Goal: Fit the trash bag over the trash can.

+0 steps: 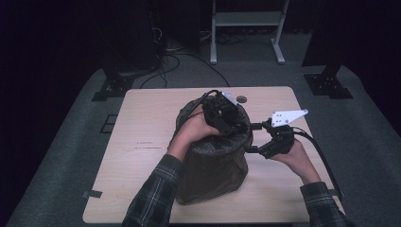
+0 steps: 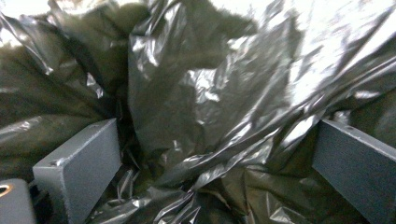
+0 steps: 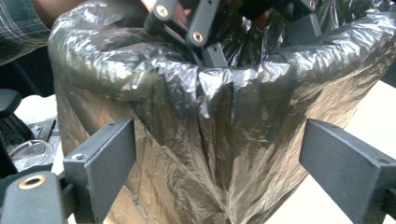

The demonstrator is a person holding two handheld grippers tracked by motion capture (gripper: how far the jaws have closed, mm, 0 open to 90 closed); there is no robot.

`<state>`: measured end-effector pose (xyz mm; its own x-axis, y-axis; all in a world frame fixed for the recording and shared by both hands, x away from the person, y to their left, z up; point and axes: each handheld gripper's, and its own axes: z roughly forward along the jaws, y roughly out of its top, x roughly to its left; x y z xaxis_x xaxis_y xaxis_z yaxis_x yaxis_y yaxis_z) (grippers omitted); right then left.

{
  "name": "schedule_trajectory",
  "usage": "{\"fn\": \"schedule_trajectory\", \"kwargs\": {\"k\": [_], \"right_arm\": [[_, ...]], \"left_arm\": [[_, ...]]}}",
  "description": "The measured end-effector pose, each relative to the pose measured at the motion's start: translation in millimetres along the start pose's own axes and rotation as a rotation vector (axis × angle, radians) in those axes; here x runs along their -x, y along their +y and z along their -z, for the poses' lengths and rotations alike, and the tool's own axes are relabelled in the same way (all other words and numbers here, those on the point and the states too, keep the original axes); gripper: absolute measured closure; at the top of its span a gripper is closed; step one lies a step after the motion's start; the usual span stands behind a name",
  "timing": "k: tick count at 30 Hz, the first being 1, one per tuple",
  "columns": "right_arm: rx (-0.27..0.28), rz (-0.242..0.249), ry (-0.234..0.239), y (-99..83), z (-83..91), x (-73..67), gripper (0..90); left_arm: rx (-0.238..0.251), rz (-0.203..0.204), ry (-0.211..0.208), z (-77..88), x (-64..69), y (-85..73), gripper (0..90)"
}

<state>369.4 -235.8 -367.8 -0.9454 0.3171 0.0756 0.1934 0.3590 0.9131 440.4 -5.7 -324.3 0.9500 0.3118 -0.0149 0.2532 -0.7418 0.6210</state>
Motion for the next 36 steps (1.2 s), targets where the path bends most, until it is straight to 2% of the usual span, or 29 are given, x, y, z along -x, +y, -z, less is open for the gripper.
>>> {"fn": "schedule_trajectory", "kwargs": {"k": [5, 8, 15, 18, 22, 24, 28, 30, 32, 36], "right_arm": [[0.006, 0.000, -0.010, 0.8, 5.6, 0.3, 9.7], [0.013, -0.001, -0.013, 1.1, 9.1, -0.5, 9.7], [0.013, 0.001, -0.015, 0.1, 10.4, -2.6, 9.7], [0.012, -0.007, -0.013, -1.4, 10.0, -2.8, 9.7], [0.012, -0.007, -0.011, -2.8, 9.2, -2.5, 9.7], [0.013, -0.009, -0.011, -3.3, 8.7, -2.6, 9.7], [0.015, -0.014, -0.010, -5.6, 8.2, -2.9, 9.7], [0.016, -0.018, -0.009, -7.4, 8.1, -2.8, 9.7], [0.012, -0.018, -0.009, -8.7, 7.7, -2.2, 9.7], [0.020, -0.012, -0.012, -7.5, 10.0, -1.9, 9.7]], "left_arm": [[0.029, -0.016, 0.011, 16.1, 14.2, 4.7, 0.4], [0.047, -0.010, 0.022, 24.2, 24.2, 4.9, 0.4], [-0.008, -0.009, 0.003, 12.4, 37.1, -1.8, 0.4], [-0.038, -0.017, 0.012, 8.3, 40.3, -3.0, 0.4], [-0.048, -0.001, 0.000, 6.4, 38.9, -3.1, 0.4], [-0.074, 0.004, -0.008, 2.1, 36.4, -3.1, 0.4], [-0.131, 0.001, 0.002, -7.5, 35.2, -2.3, 0.4], [-0.140, 0.001, 0.004, -8.9, 34.6, -1.9, 0.5], [-0.136, 0.005, 0.000, -8.7, 33.5, -1.3, 0.4], [-0.073, 0.007, -0.001, 0.7, 30.3, 3.2, 0.4]]}}
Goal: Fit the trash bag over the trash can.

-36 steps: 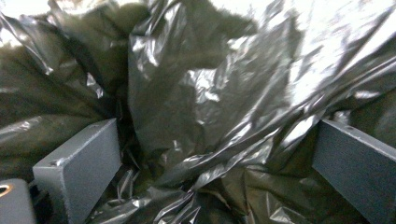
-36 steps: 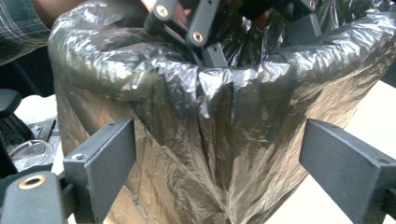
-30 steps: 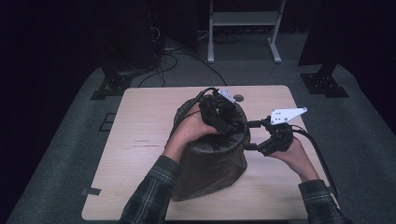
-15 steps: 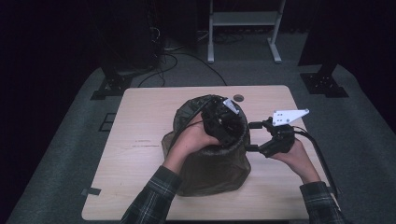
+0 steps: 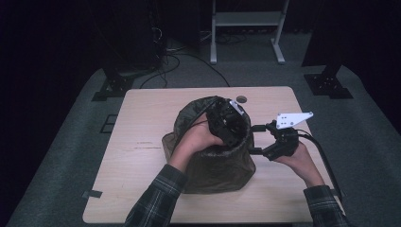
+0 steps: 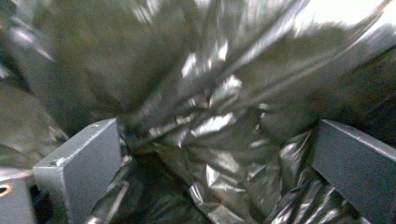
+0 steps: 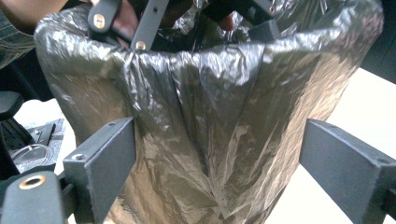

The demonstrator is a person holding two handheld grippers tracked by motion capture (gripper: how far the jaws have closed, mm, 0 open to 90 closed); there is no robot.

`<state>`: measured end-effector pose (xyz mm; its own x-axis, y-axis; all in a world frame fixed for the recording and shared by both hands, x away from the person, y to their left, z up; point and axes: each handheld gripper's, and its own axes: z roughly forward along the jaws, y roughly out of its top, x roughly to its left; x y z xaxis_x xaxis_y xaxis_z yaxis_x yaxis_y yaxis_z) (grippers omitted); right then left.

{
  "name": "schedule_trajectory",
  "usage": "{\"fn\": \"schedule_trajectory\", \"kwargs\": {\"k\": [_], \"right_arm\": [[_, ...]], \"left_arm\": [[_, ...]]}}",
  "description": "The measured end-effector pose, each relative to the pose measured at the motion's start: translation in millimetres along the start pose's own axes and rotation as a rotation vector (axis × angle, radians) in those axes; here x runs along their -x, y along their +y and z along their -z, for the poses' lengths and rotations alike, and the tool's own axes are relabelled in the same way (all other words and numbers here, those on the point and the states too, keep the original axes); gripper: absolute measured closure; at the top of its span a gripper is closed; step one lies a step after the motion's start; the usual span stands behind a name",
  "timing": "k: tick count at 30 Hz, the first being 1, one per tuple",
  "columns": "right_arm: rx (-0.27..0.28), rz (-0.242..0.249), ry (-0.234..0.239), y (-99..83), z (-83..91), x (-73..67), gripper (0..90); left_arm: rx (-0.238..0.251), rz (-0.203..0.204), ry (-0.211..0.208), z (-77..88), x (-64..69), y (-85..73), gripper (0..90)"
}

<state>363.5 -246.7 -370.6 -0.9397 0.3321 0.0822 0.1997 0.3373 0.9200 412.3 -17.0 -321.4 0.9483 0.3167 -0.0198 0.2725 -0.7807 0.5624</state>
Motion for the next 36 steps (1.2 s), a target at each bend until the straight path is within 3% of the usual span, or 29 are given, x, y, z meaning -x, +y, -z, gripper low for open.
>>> {"fn": "schedule_trajectory", "kwargs": {"k": [8, 15, 20, 26, 29, 36], "right_arm": [[0.014, 0.002, -0.009, 3.2, 4.3, 0.4, 9.7], [0.007, 0.000, -0.006, 2.3, 4.9, 0.4, 9.7], [0.005, -0.003, -0.005, 0.4, 3.9, 0.1, 9.7], [0.006, -0.007, -0.005, -1.3, 2.5, 0.4, 9.7], [0.012, -0.006, -0.006, -0.7, 4.9, 0.0, 9.7], [0.016, -0.001, -0.011, -1.0, 8.0, -1.6, 9.7]], "left_arm": [[0.021, -0.004, 0.037, 1.5, -24.4, 6.4, 0.4], [0.038, -0.020, 0.025, -0.6, -40.8, 2.7, 0.5], [-0.023, 0.002, 0.048, -7.8, -51.0, -2.6, 0.4], [-0.006, -0.009, 0.059, -2.8, -45.6, -0.1, 0.4], [0.029, -0.027, 0.059, 6.4, -34.4, 3.1, 0.4], [0.014, -0.076, 0.015, 4.6, -7.5, 6.3, 0.4]]}}
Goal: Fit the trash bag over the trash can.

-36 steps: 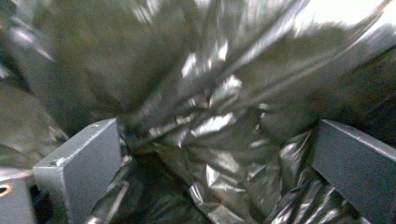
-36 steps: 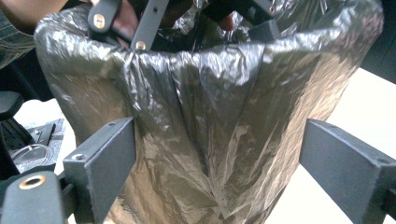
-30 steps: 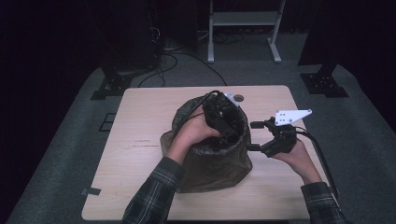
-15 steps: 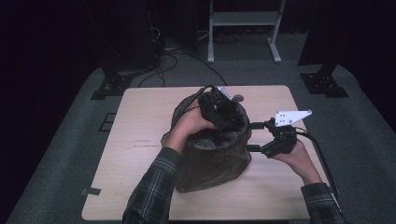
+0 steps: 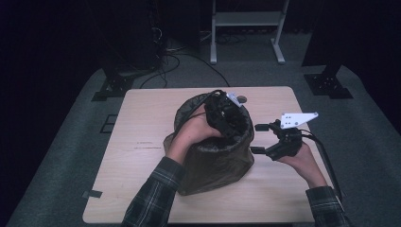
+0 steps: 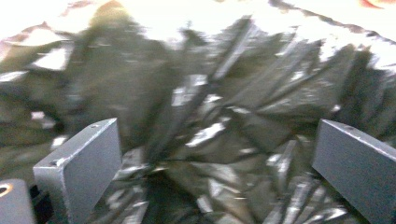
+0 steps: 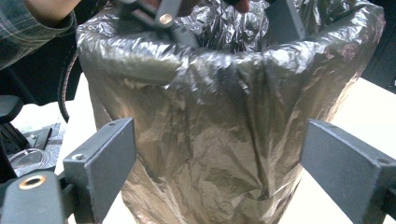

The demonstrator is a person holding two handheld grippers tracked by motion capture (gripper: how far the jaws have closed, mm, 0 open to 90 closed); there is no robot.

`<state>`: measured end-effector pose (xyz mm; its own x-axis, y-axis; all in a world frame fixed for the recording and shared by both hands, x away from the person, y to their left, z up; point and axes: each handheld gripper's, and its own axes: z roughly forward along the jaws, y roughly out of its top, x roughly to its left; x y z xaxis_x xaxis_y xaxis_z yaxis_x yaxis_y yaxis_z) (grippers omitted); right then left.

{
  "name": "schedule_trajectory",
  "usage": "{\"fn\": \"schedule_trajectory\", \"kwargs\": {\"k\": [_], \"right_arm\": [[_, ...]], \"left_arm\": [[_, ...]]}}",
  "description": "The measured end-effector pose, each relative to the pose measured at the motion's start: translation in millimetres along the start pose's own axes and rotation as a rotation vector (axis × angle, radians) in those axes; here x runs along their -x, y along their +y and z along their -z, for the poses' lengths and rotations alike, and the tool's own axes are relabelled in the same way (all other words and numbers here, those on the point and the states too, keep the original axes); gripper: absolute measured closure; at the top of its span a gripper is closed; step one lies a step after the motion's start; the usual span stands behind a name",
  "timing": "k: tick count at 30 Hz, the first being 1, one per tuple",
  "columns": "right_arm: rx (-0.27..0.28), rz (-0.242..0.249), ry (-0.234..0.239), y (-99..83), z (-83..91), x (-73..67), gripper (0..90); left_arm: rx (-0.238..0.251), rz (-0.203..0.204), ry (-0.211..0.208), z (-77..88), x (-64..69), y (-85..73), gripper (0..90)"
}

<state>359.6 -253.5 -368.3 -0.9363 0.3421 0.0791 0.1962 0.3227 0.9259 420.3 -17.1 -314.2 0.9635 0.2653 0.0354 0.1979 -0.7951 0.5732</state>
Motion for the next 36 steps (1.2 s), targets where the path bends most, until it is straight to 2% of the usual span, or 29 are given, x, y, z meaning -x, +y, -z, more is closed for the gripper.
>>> {"fn": "schedule_trajectory", "kwargs": {"k": [4, 7, 12, 18, 20, 29, 36], "right_arm": [[0.001, 0.002, 0.004, -0.4, -1.1, -1.6, 9.7], [0.001, 0.004, 0.003, -0.2, -0.7, -2.2, 9.7], [0.012, -0.002, -0.006, 1.3, 1.4, -1.1, 9.7], [0.019, -0.011, -0.034, 2.8, 6.5, -2.1, 9.7], [0.019, -0.010, -0.039, 2.9, 7.7, -2.8, 9.7], [0.002, -0.017, -0.067, 3.4, 13.1, -5.7, 9.7], [-0.008, -0.017, -0.081, -0.4, 19.7, -8.9, 9.7]], "left_arm": [[-0.047, -0.008, -0.002, -9.9, 4.7, -1.7, 0.4], [-0.061, -0.004, -0.007, -11.9, 4.6, -3.4, 0.4], [0.040, 0.022, 0.042, 7.6, -1.7, -1.7, 0.4], [0.149, 0.038, 0.060, 37.7, -4.0, -9.7, 0.4], [0.187, 0.050, 0.053, 45.2, -2.9, -13.3, 0.4], [0.257, 0.040, 0.058, 78.0, 7.1, -36.4, 0.4], [0.331, 0.068, 0.058, 102.9, 13.7, -63.8, 0.4]]}}
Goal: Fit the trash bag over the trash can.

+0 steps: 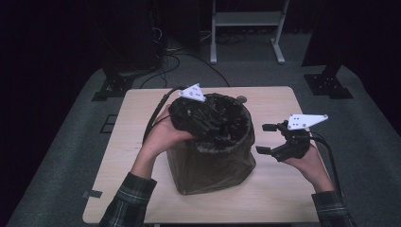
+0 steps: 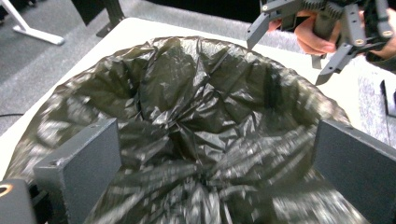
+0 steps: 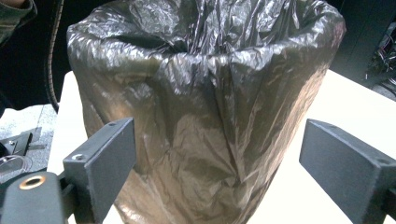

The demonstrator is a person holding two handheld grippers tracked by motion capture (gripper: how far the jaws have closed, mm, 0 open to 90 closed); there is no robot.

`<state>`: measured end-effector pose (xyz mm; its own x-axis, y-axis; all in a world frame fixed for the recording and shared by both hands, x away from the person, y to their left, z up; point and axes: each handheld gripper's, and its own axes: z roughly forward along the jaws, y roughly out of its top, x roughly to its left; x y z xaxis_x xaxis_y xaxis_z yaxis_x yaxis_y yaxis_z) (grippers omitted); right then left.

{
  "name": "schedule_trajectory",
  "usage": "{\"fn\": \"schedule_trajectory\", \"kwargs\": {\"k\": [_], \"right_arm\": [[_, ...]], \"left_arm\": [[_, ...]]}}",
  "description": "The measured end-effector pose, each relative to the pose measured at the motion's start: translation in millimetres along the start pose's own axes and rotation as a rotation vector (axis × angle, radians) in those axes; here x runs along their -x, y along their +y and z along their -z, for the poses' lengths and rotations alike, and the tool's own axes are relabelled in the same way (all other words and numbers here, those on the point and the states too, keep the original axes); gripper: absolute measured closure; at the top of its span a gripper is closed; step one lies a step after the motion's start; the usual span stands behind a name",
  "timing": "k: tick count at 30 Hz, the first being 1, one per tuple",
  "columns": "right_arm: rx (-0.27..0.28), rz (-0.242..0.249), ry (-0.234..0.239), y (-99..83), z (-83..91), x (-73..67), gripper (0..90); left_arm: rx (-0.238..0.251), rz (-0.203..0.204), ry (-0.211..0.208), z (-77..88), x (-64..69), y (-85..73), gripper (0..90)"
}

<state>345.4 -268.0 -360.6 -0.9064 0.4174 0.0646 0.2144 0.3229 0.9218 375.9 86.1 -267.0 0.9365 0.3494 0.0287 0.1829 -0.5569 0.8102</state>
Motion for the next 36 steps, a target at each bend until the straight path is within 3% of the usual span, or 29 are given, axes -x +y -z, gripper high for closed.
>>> {"fn": "schedule_trajectory", "kwargs": {"k": [7, 10, 16, 25, 29, 36], "right_arm": [[-0.020, -0.009, -0.021, -12.1, 10.1, -1.6, 9.7], [-0.024, -0.016, -0.030, -17.9, 14.7, -2.5, 9.7], [-0.045, -0.028, -0.053, -31.0, 24.0, -5.4, 9.7], [-0.083, -0.052, -0.095, -55.0, 34.0, -8.9, 9.7], [-0.099, -0.065, -0.114, -68.3, 36.4, -10.6, 9.7], [-0.125, -0.089, -0.156, -88.8, 36.1, -13.2, 9.8]], "left_arm": [[0.061, 0.013, 0.026, 39.8, 6.2, -29.2, 0.4], [0.081, 0.022, 0.060, 58.1, 9.1, -46.2, 0.4], [0.091, 0.043, 0.083, 77.5, 15.6, -82.3, 0.4], [0.084, 0.094, 0.126, 79.0, 24.5, -147.8, 0.4], [0.046, 0.101, 0.144, 73.3, 27.4, -176.1, 0.4], [0.036, 0.136, 0.145, 59.4, 32.9, -213.9, 0.4]]}}
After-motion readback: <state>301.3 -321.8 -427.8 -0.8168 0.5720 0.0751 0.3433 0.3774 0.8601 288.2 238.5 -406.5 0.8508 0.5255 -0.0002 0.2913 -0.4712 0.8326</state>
